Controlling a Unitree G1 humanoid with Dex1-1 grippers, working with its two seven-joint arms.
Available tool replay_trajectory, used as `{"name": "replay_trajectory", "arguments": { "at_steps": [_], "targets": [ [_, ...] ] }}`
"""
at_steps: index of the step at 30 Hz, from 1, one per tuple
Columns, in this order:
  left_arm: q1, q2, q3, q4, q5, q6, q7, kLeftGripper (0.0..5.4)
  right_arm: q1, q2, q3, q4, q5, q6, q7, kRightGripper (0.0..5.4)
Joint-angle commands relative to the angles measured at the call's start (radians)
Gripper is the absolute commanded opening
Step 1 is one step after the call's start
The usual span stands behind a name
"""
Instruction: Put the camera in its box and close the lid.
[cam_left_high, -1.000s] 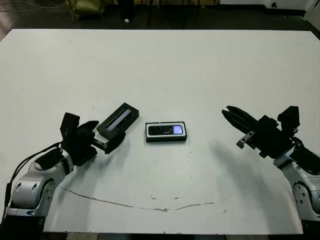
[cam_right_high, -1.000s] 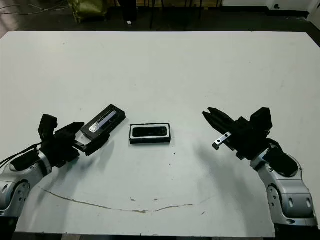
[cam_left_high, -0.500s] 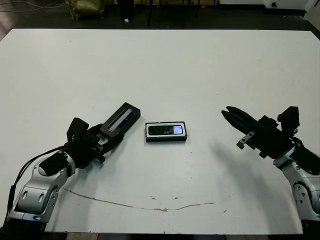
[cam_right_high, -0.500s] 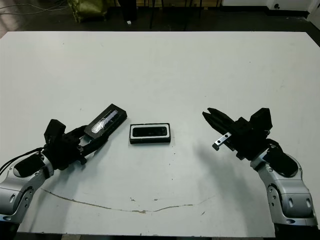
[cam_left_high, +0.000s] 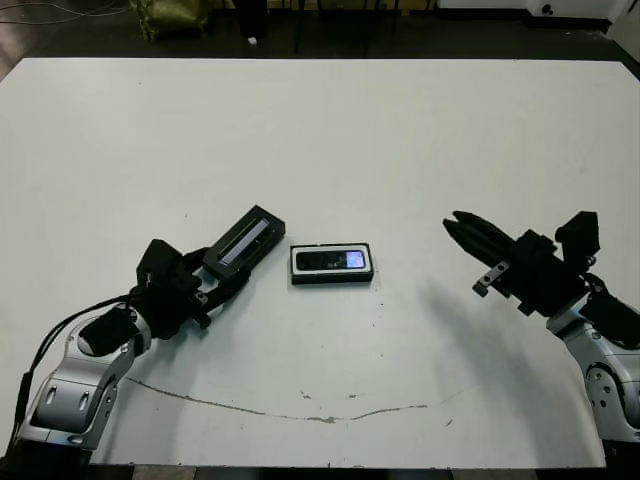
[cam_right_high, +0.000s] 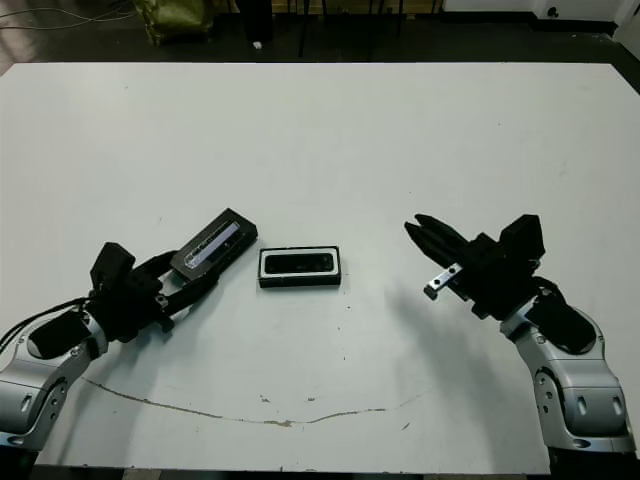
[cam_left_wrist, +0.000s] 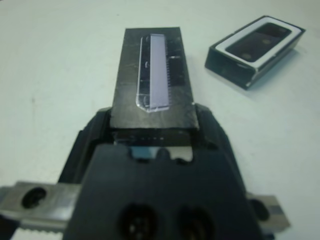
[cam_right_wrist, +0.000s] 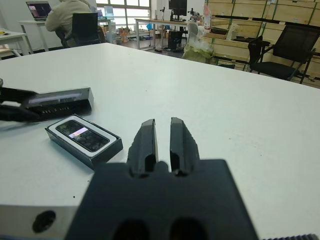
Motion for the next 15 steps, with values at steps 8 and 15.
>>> {"name": "replay_trajectory", "arguments": {
  "at_steps": [8, 15],
  "targets": [
    [-0.246, 0.147, 0.046, 0.148, -0.108, -0.075, -0.318, 2.21, 0.01, -0.005, 0.006, 0.008, -0.011, 0.004, 0.01, 0.0],
    [-0.405, 0.17, -0.027, 0.308, -0.081, -0.09, -0.498, 2.21, 0.012, -0.008, 0.01, -0.003, -0.025, -0.003, 0.005, 0.0]
  ]
}}
